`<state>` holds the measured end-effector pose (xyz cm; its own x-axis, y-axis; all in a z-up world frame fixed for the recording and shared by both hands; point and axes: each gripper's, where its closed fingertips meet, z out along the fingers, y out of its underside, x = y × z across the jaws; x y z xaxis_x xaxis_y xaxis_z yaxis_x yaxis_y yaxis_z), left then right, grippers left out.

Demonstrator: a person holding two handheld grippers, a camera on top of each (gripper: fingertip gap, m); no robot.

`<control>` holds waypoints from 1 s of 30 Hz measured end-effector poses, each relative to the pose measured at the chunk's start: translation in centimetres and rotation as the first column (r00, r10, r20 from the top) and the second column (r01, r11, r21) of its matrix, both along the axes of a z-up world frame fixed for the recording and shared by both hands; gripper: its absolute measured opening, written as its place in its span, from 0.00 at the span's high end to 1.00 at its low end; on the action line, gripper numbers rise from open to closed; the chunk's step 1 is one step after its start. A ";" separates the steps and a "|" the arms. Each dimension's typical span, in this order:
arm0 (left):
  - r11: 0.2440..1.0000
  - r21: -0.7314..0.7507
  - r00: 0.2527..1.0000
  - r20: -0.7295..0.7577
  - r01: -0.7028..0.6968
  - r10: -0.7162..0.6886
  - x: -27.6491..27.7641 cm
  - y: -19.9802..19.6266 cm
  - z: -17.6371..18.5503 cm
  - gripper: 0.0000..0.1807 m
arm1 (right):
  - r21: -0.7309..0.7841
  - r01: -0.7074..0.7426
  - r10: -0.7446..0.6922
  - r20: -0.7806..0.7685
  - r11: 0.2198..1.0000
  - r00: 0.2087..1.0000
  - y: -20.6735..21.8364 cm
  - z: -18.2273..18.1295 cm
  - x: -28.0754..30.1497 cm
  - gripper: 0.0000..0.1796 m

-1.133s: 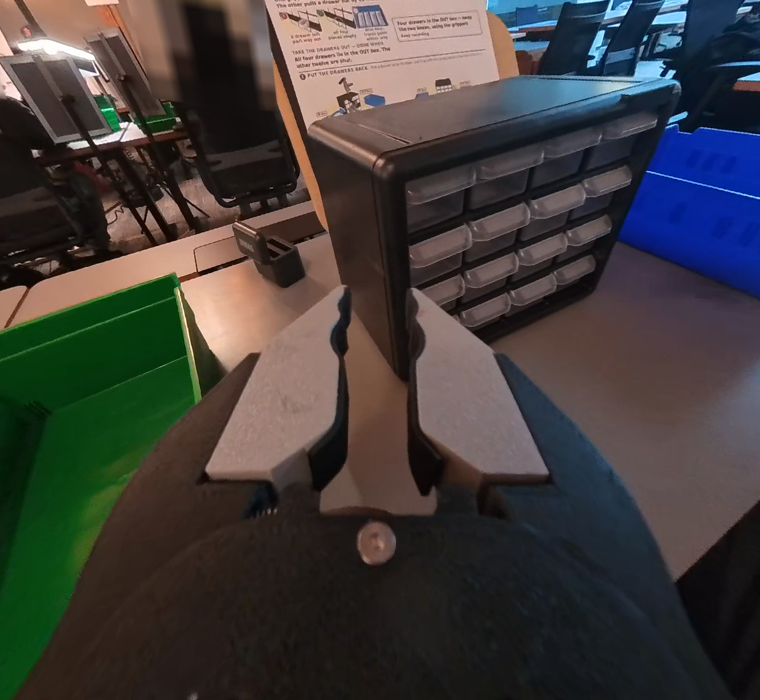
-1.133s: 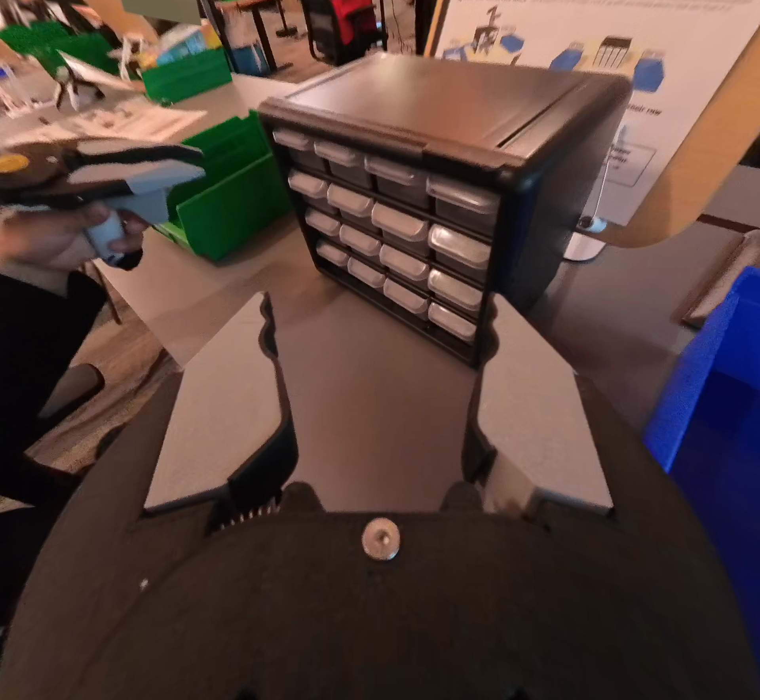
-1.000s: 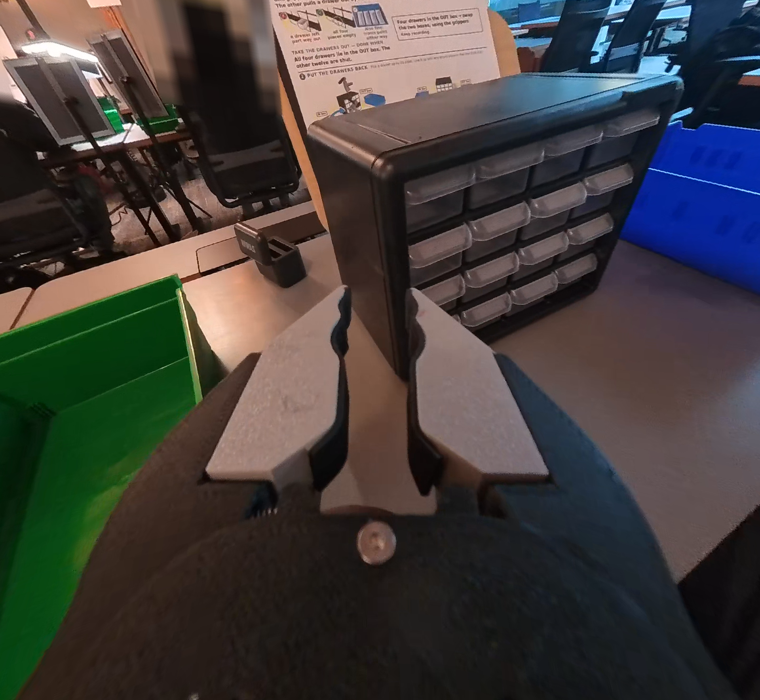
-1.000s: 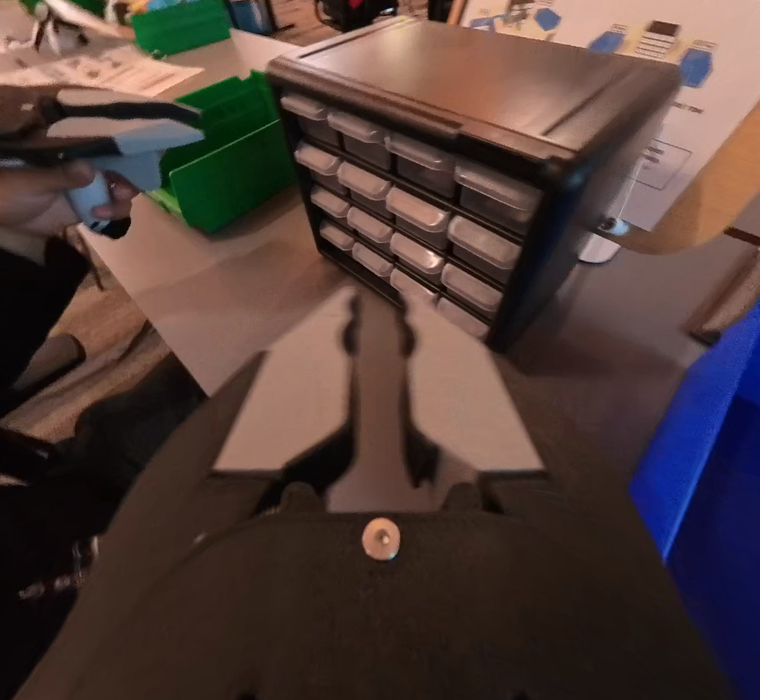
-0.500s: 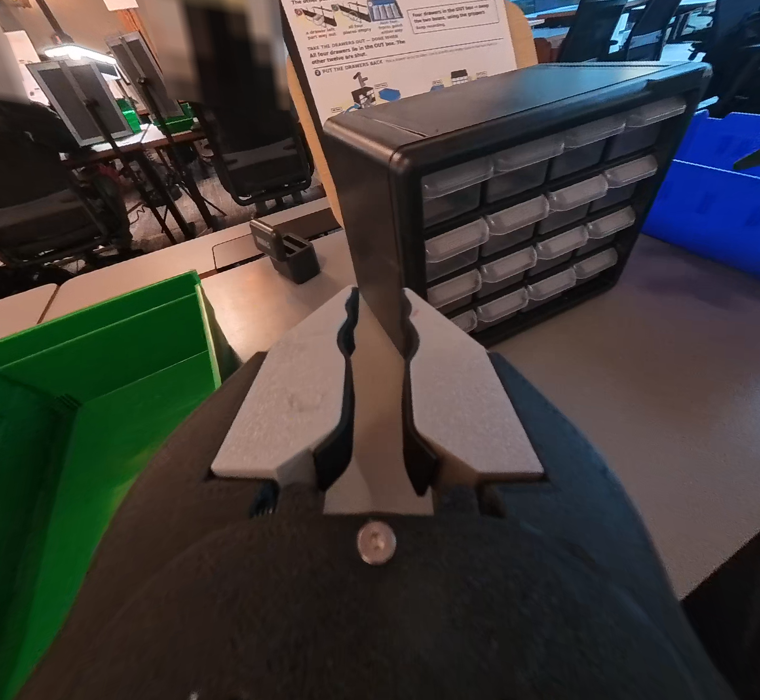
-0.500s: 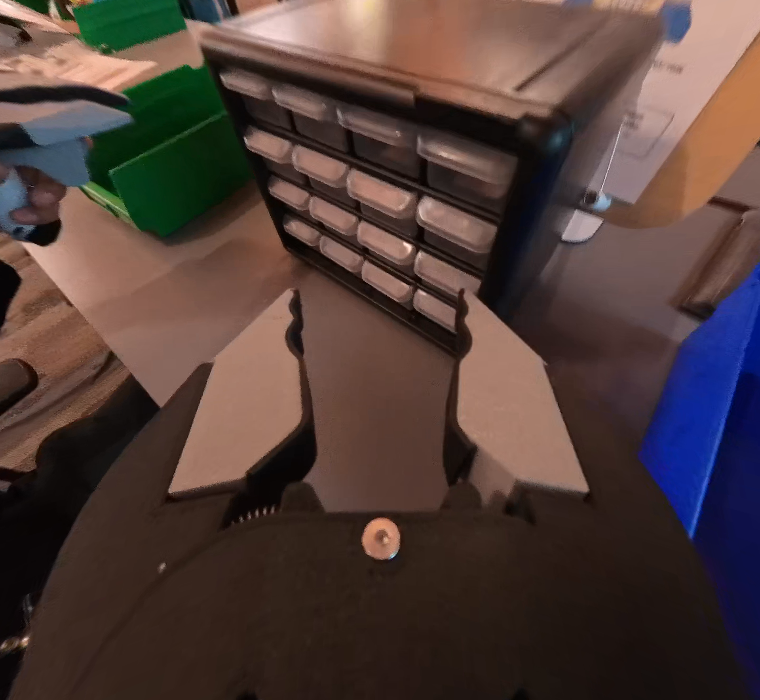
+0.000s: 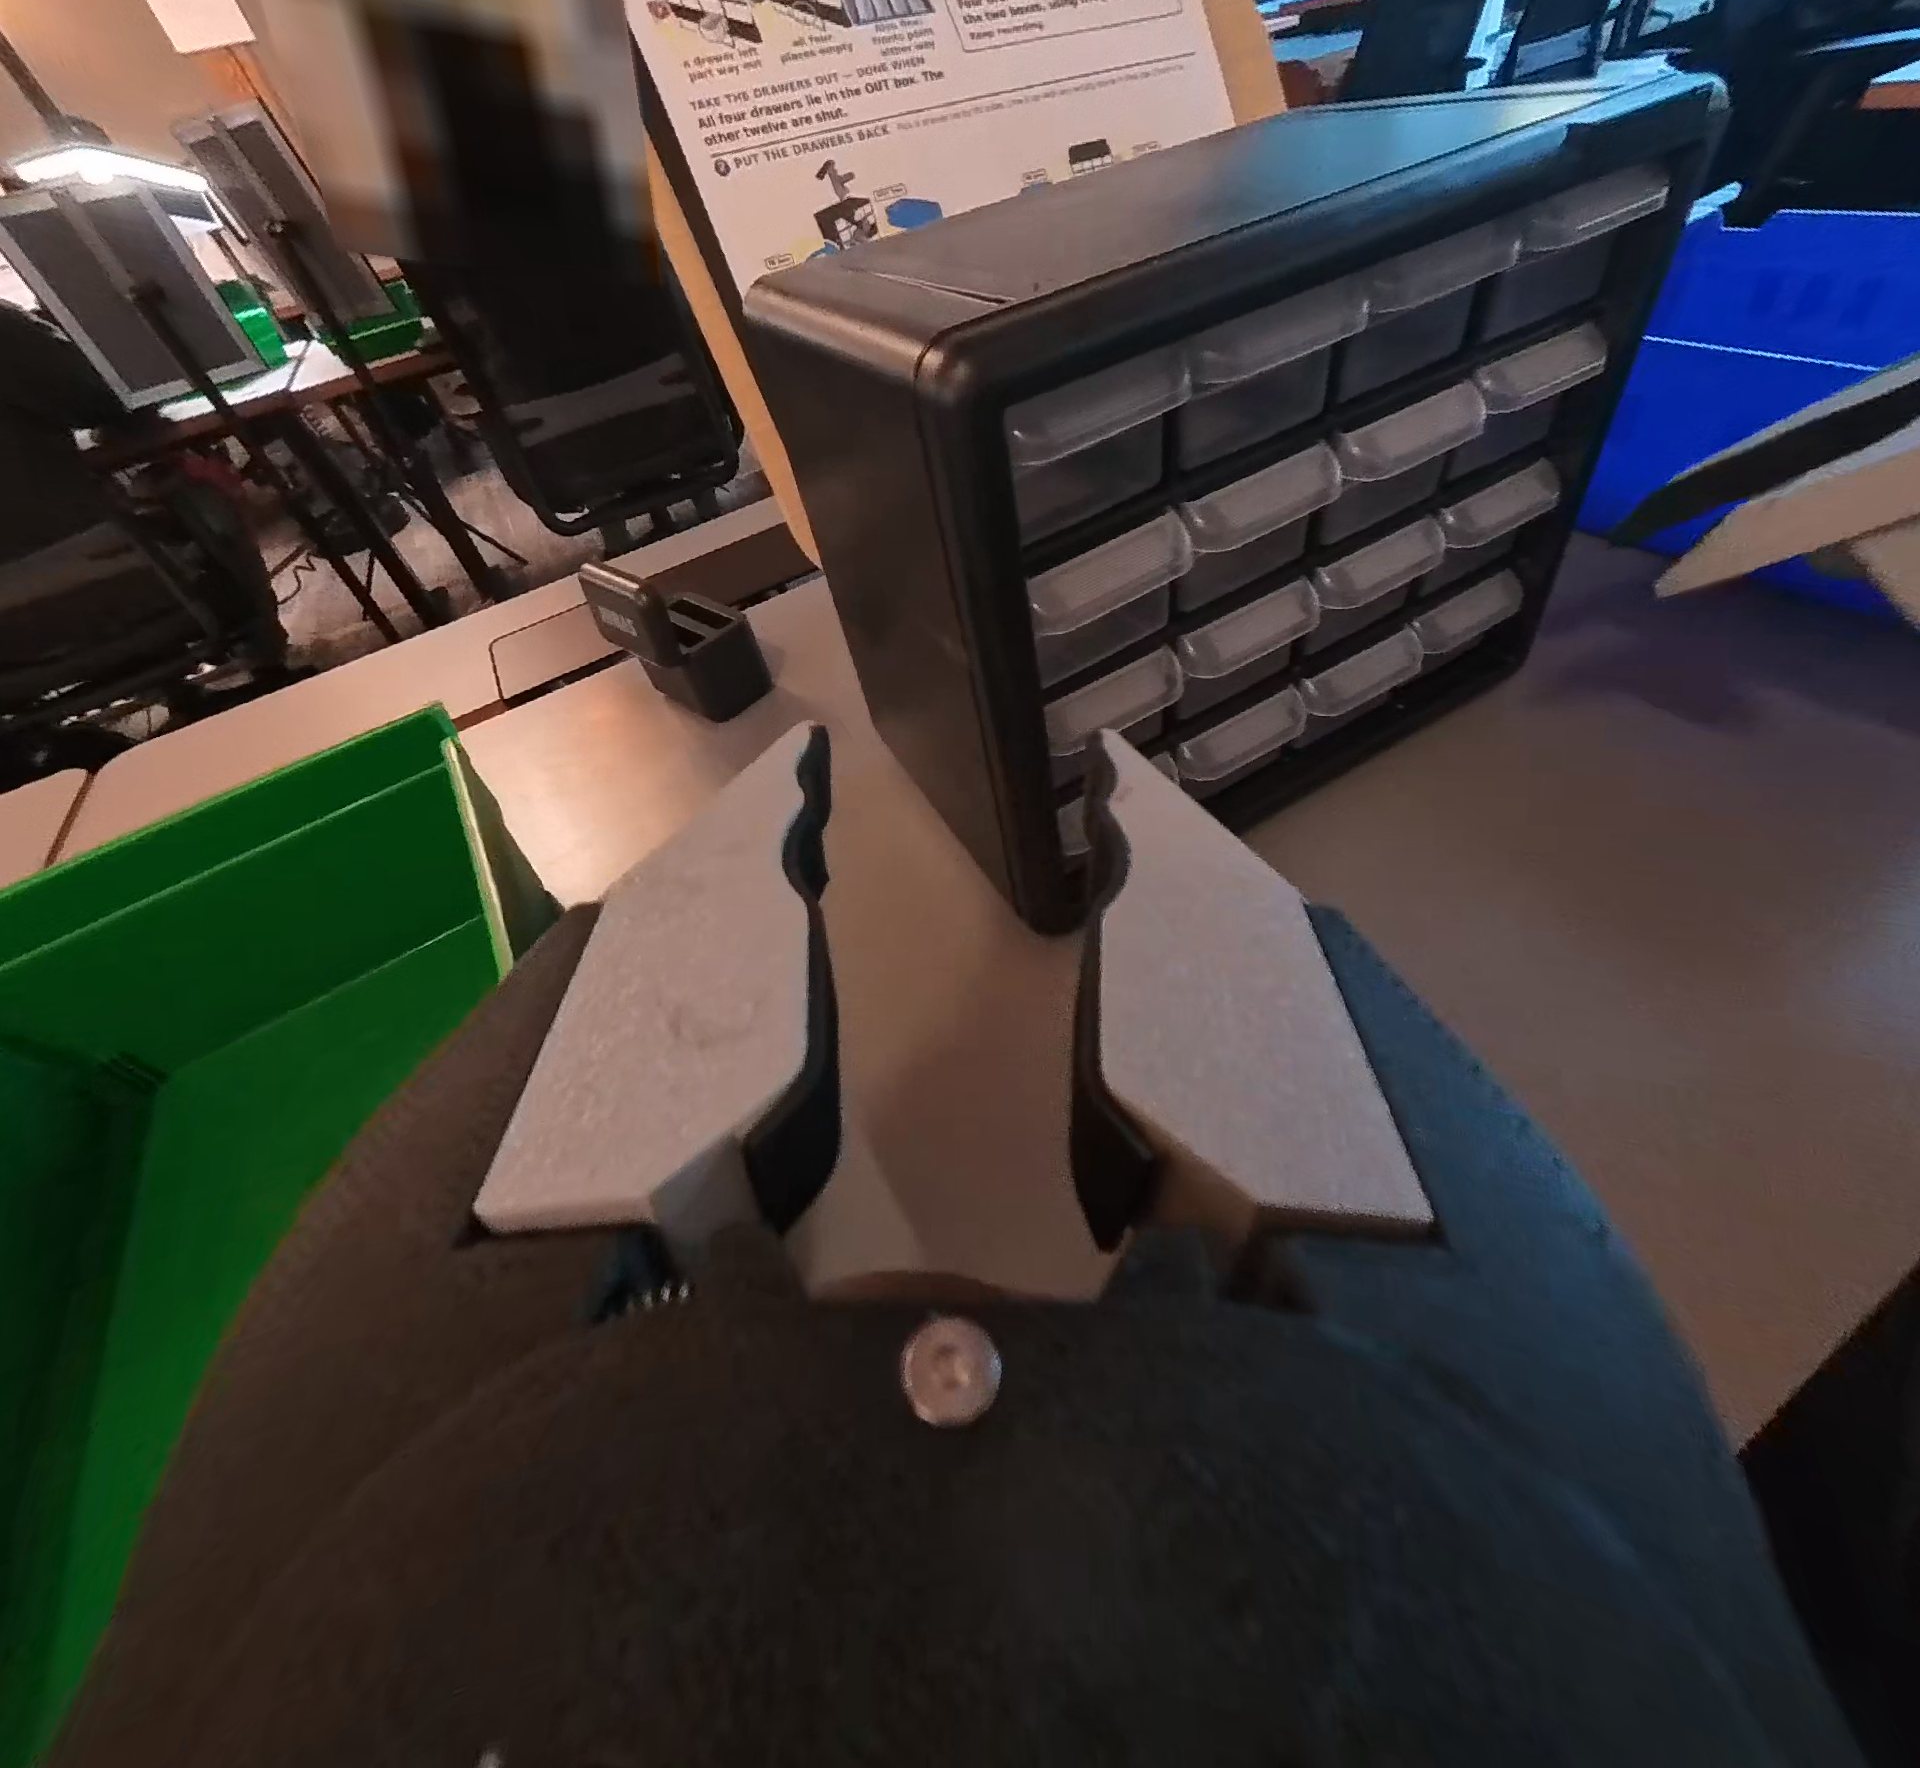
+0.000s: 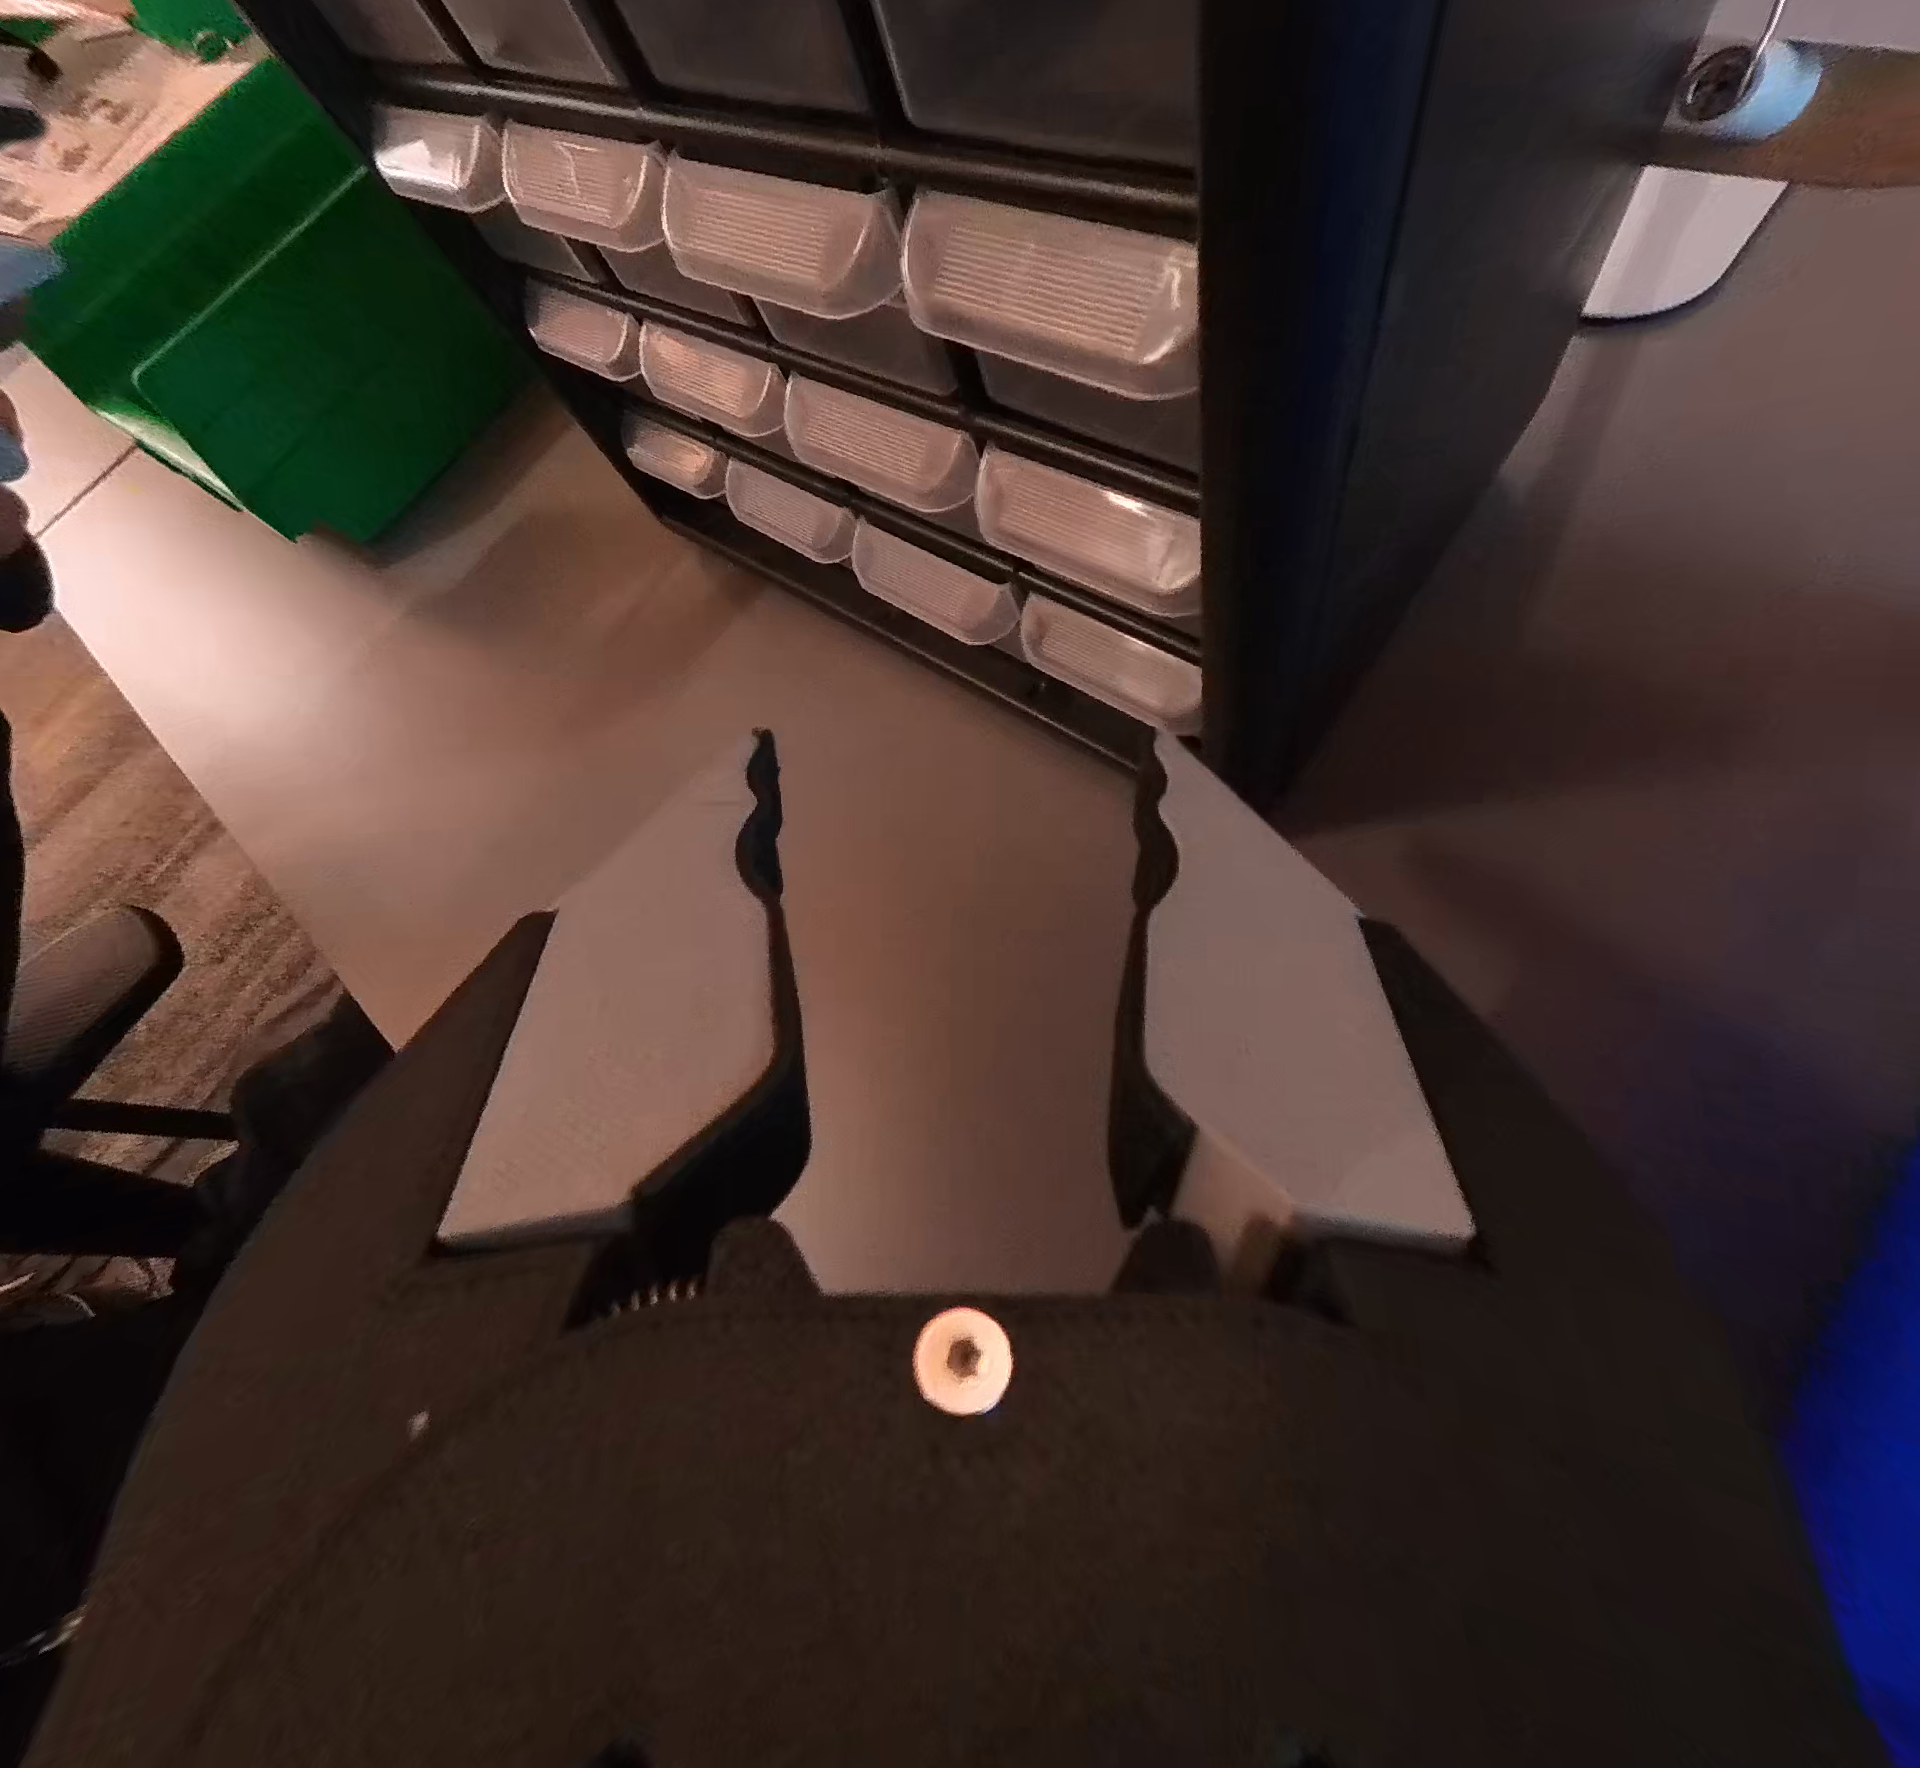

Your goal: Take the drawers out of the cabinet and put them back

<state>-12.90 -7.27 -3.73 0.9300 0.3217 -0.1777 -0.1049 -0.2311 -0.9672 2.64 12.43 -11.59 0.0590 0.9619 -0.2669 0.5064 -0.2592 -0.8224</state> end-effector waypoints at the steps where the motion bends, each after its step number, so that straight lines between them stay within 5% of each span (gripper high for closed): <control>1: 1.000 0.002 1.000 -0.001 0.003 -0.003 0.0 0.0 0.0 0.74 | 0.002 0.002 -0.002 -0.009 1.000 1.000 0.0 0.2 -0.1 0.63; 13: 0.998 -0.002 0.998 -0.001 0.059 -0.059 1.8 -0.4 0.7 0.77 | -0.005 0.023 -0.023 -0.055 1.000 0.998 0.1 0.9 -0.4 0.59; 16: 1.000 -0.001 1.000 0.009 0.030 -0.030 1.2 -1.0 1.2 0.64 | 0.044 0.036 -0.033 -0.059 0.998 0.998 0.3 2.4 0.6 0.58; 20: 0.994 0.025 0.993 0.058 0.104 -0.106 2.2 -0.1 2.7 0.65 | 0.089 0.055 -0.043 -0.135 0.994 0.990 0.4 5.5 2.3 0.58; 26: 0.943 -0.174 0.943 -0.125 0.284 -0.307 5.5 6.3 8.1 0.57 | 0.019 0.019 -0.016 -0.142 1.000 0.990 -0.3 5.5 2.4 0.55; 30: 0.831 -0.496 0.910 -0.170 0.252 -0.377 4.4 11.1 7.6 0.57 | -0.034 -0.013 0.007 -0.152 0.999 0.988 -0.8 4.6 1.5 0.55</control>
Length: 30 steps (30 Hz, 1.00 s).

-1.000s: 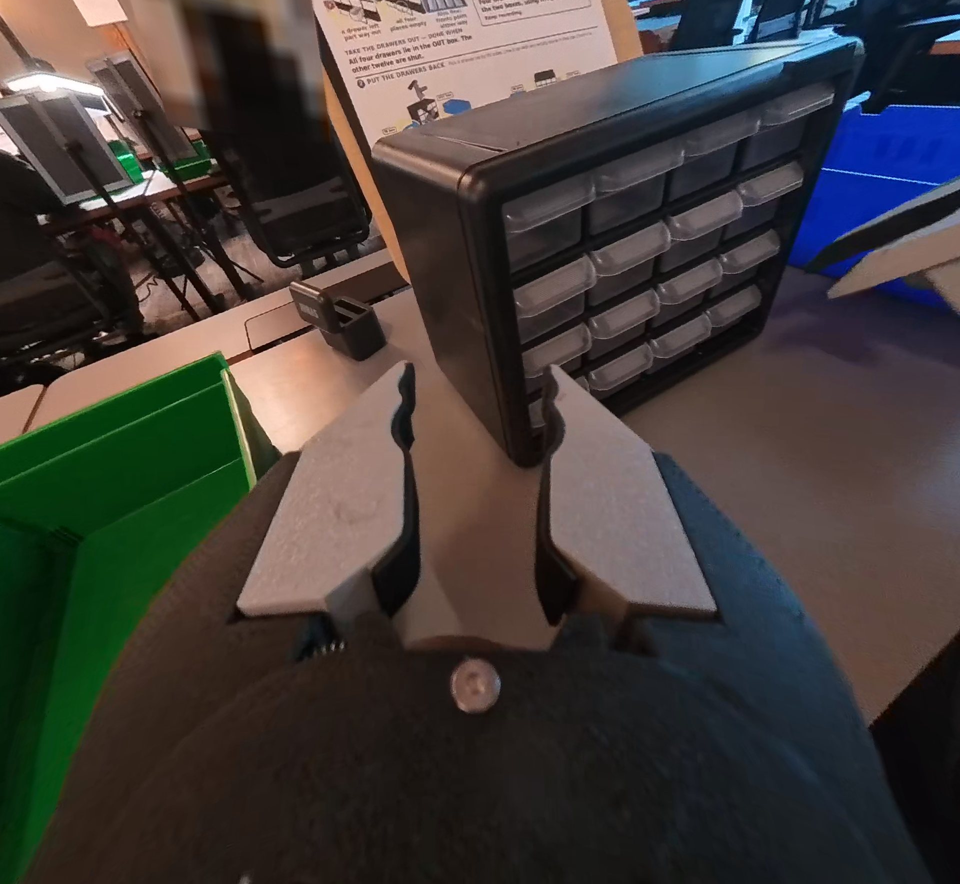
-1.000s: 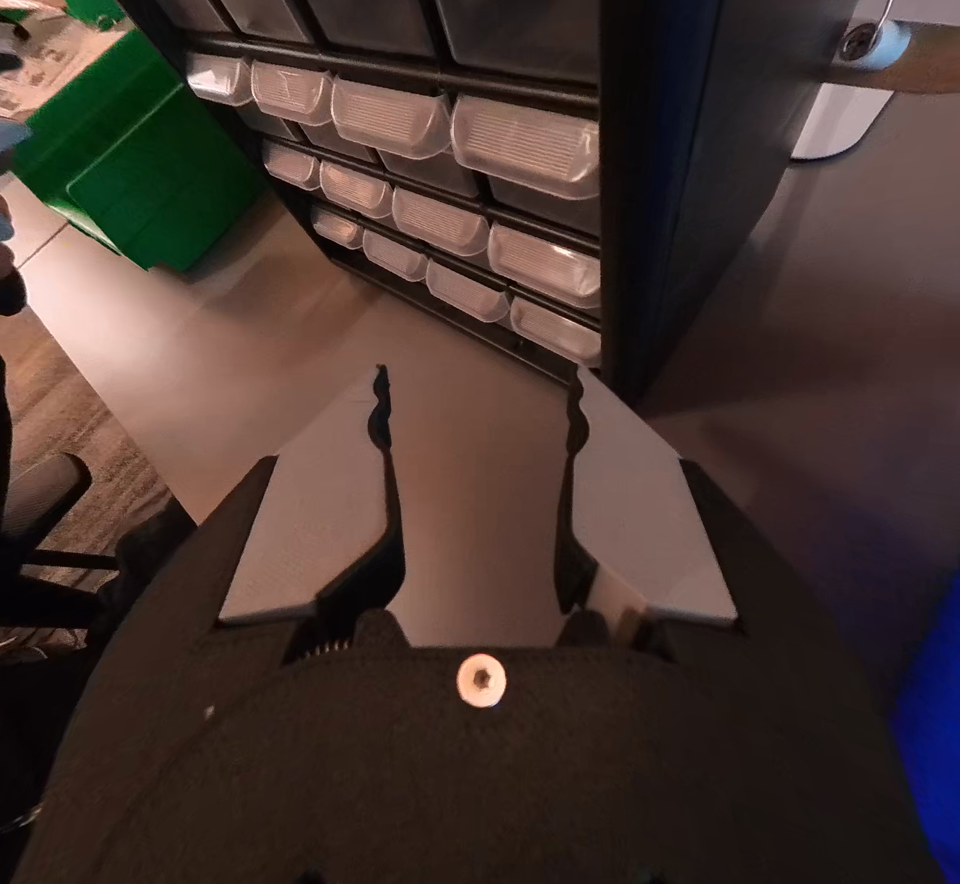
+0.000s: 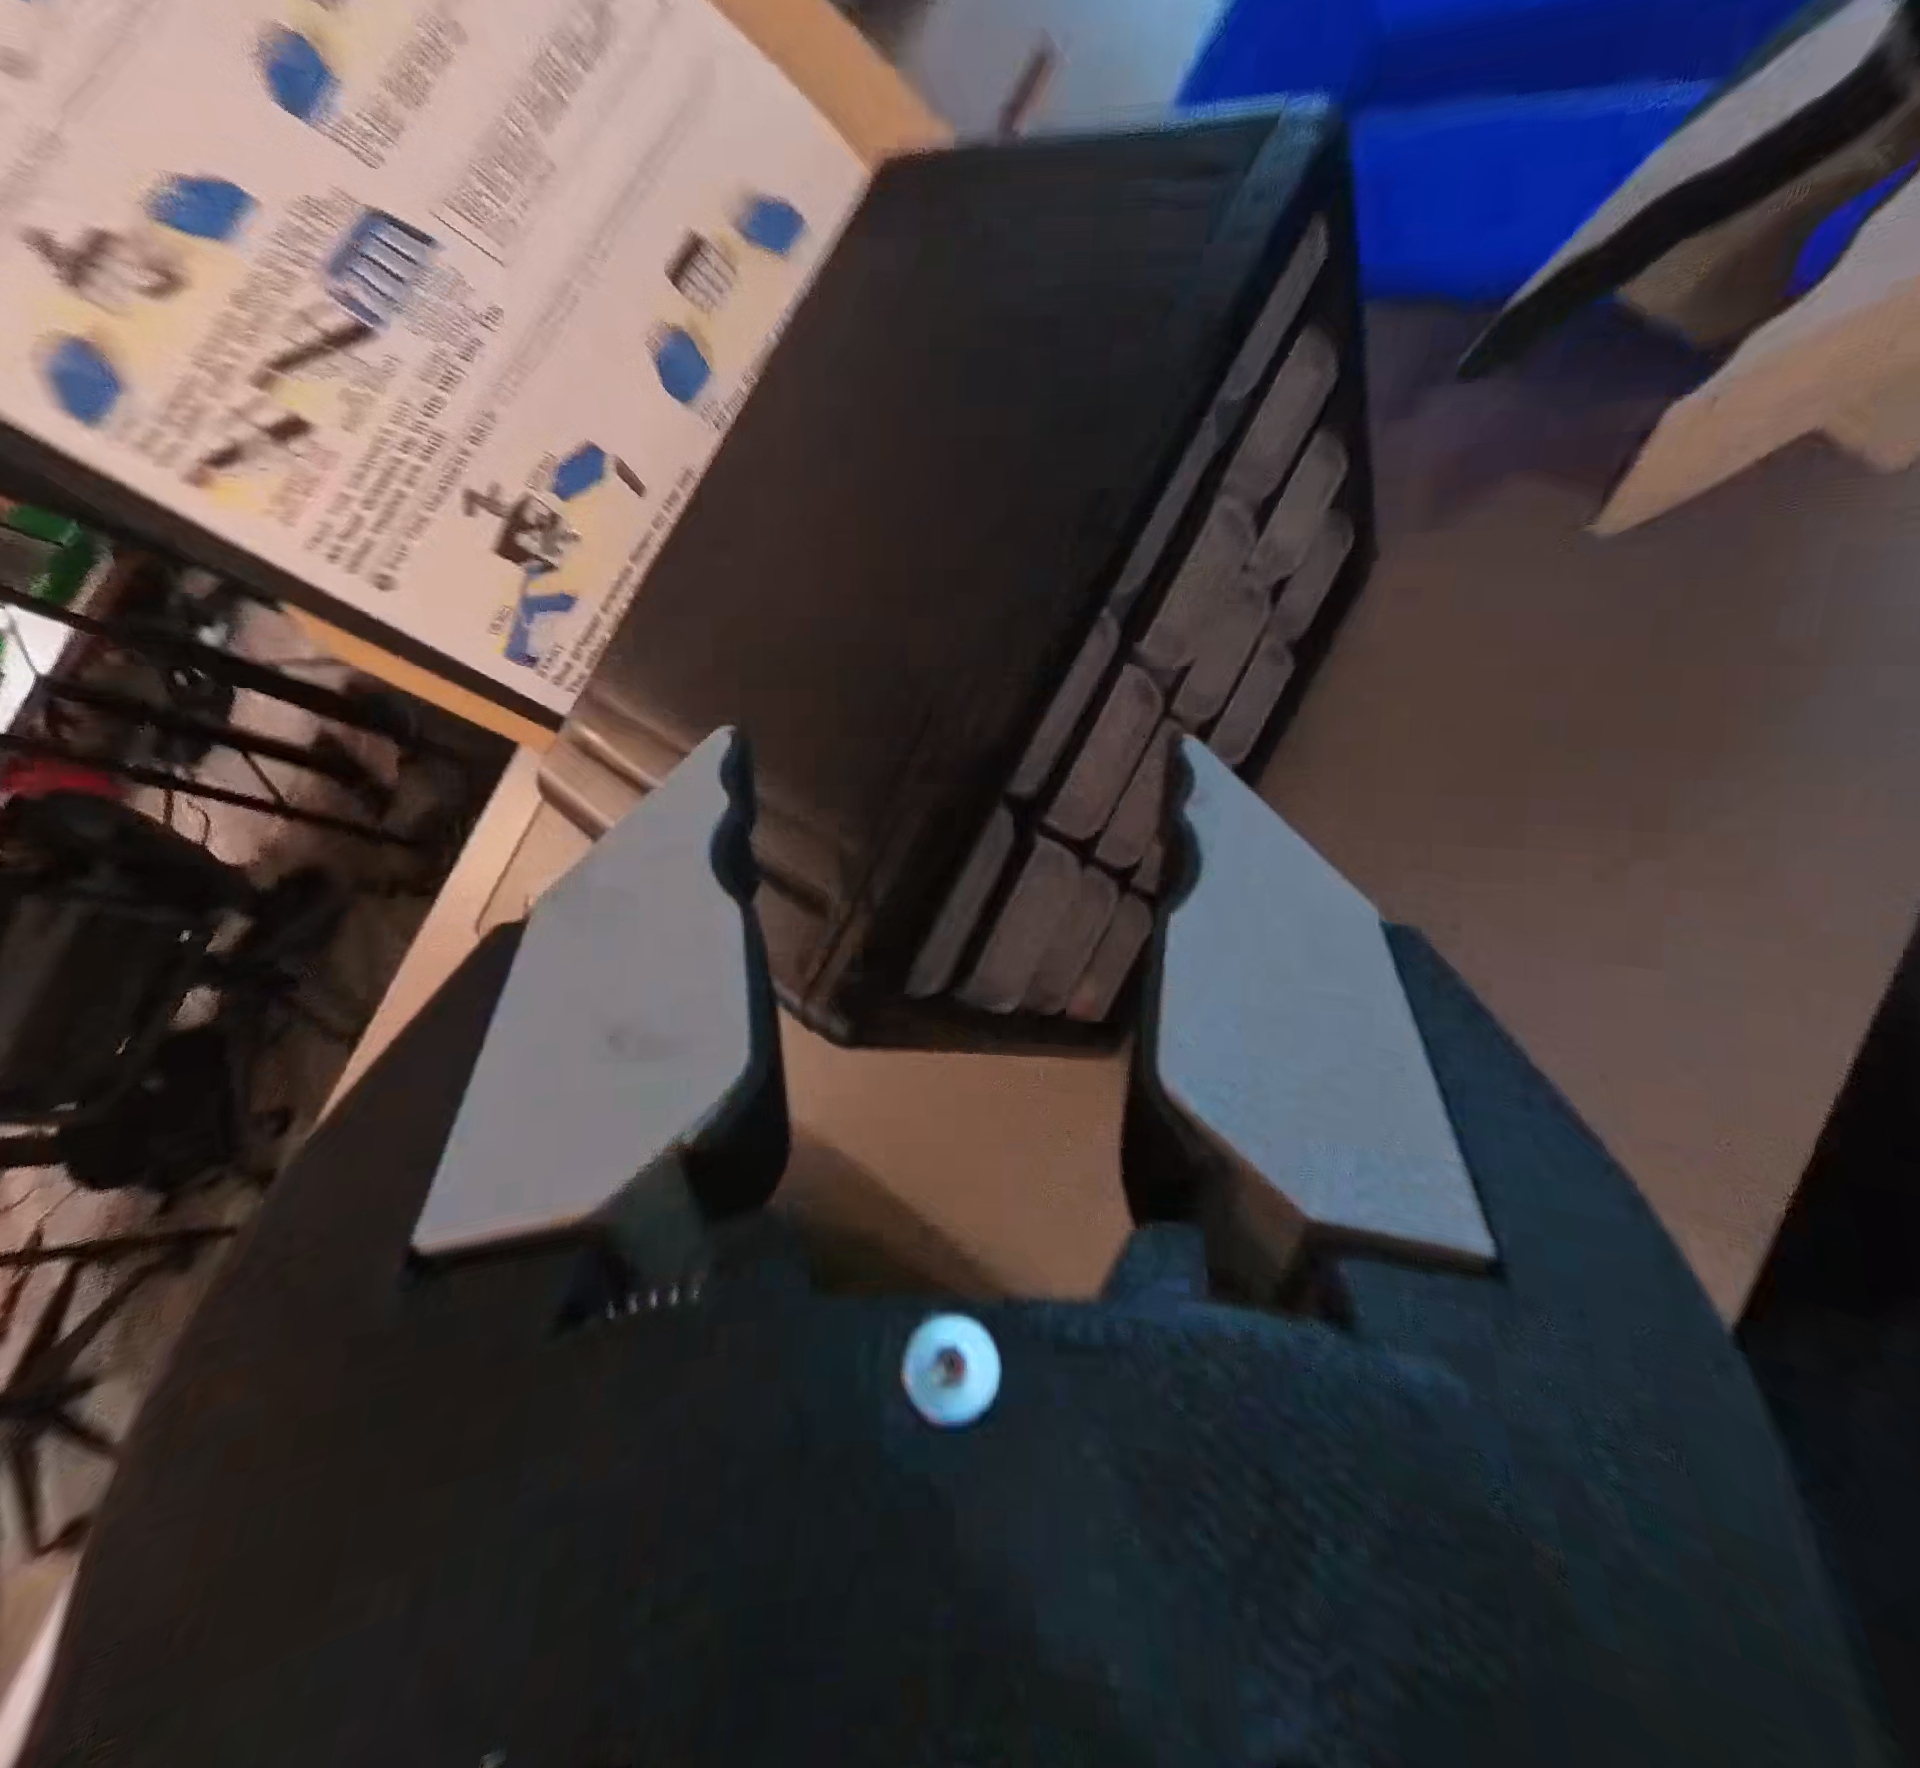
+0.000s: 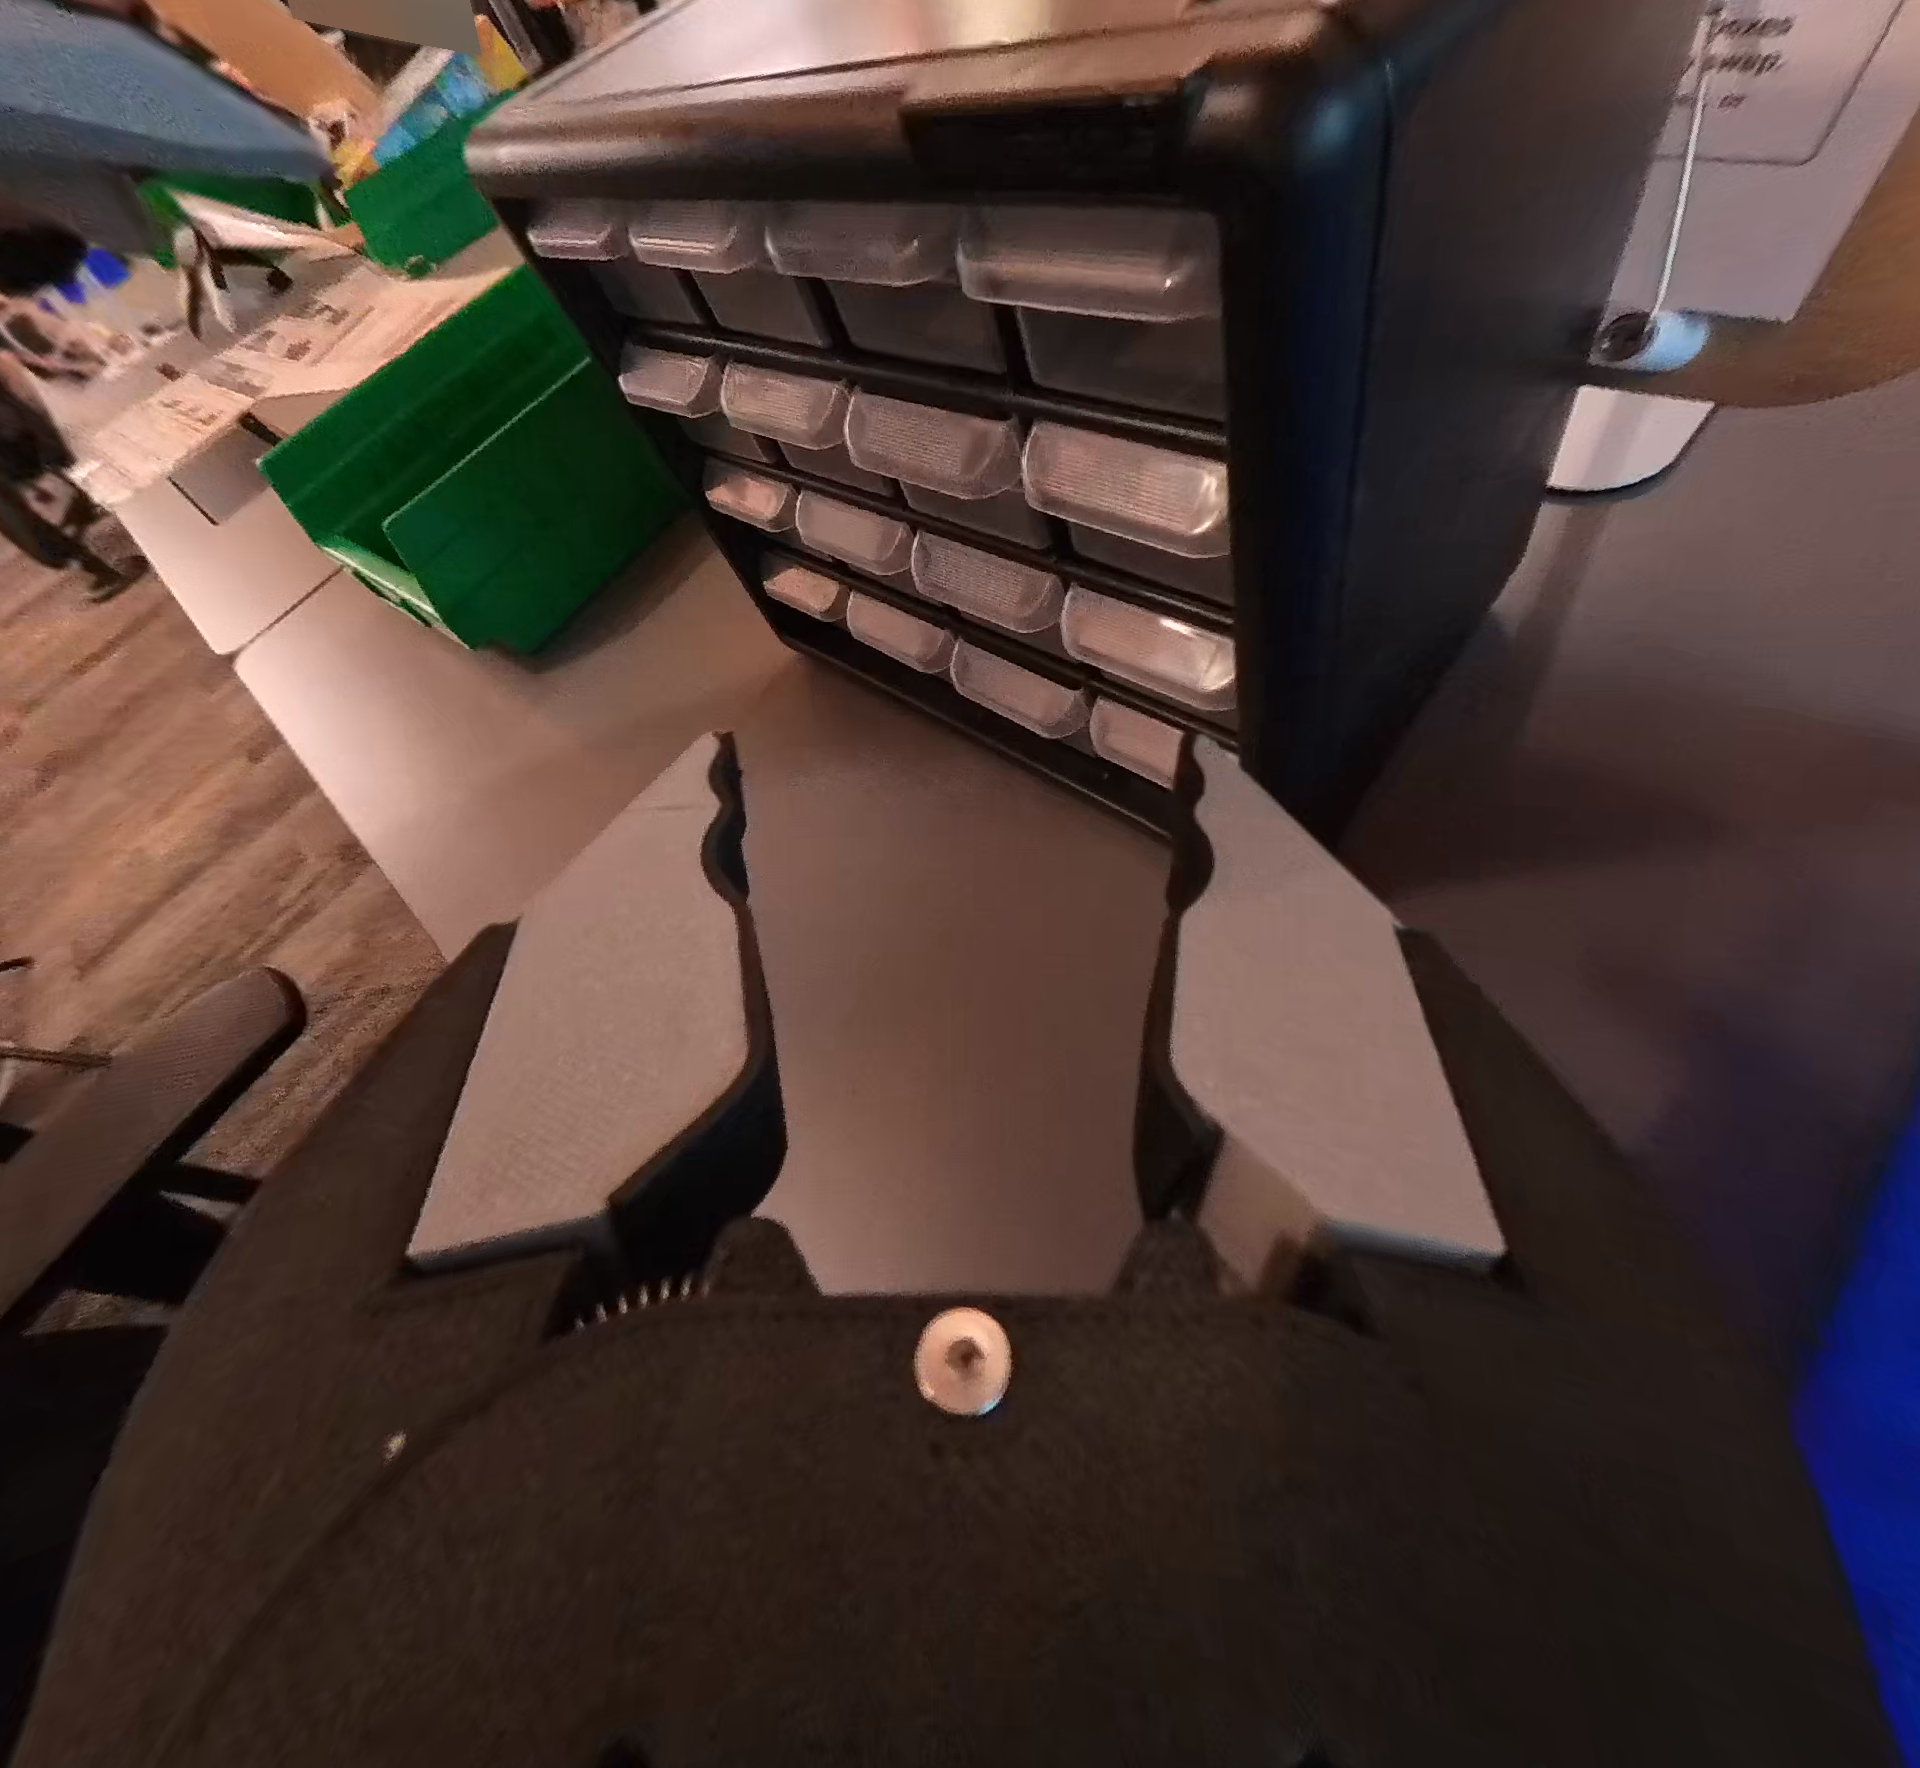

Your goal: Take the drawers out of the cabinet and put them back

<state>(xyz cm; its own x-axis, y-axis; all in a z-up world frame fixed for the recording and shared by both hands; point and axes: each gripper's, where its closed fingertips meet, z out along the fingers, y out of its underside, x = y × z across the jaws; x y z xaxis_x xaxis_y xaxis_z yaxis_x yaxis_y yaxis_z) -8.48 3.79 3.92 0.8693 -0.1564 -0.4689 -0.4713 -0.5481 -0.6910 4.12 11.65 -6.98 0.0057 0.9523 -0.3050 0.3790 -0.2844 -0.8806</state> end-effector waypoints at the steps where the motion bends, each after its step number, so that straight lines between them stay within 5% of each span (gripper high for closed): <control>1: 0.998 -0.064 1.000 -0.015 -0.007 0.006 -0.5 1.1 -0.5 0.57 | -0.016 0.004 -0.004 -0.004 1.000 1.000 0.1 -0.3 -0.3 0.56; 6: 0.930 -0.362 0.982 -0.187 -0.066 -0.003 -3.6 3.8 -5.4 0.53 | -0.096 0.098 -0.103 -0.042 0.991 0.994 1.9 -1.5 -1.8 0.60; 10: 0.881 -0.465 0.923 -0.371 -0.091 -0.101 -4.8 3.7 -6.4 0.52 | -0.263 0.109 -0.130 -0.063 0.959 0.990 2.2 -2.9 -2.8 0.65; 22: 0.866 -0.482 0.907 -0.412 -0.135 -0.088 -4.8 3.6 -6.5 0.53 | -0.494 0.220 -0.347 -0.181 0.841 0.920 3.5 -5.0 -5.3 0.86; 27: 0.857 -0.489 0.897 -0.436 -0.162 -0.079 -4.8 3.5 -6.6 0.52 | -0.645 0.137 -0.409 -0.293 0.752 0.864 4.2 -3.9 -4.9 0.94; 30: 0.846 -0.502 0.892 -0.446 -0.178 -0.077 -4.9 3.5 -6.6 0.52 | -0.631 0.129 -0.393 -0.298 0.765 0.870 4.1 -4.0 -5.0 0.94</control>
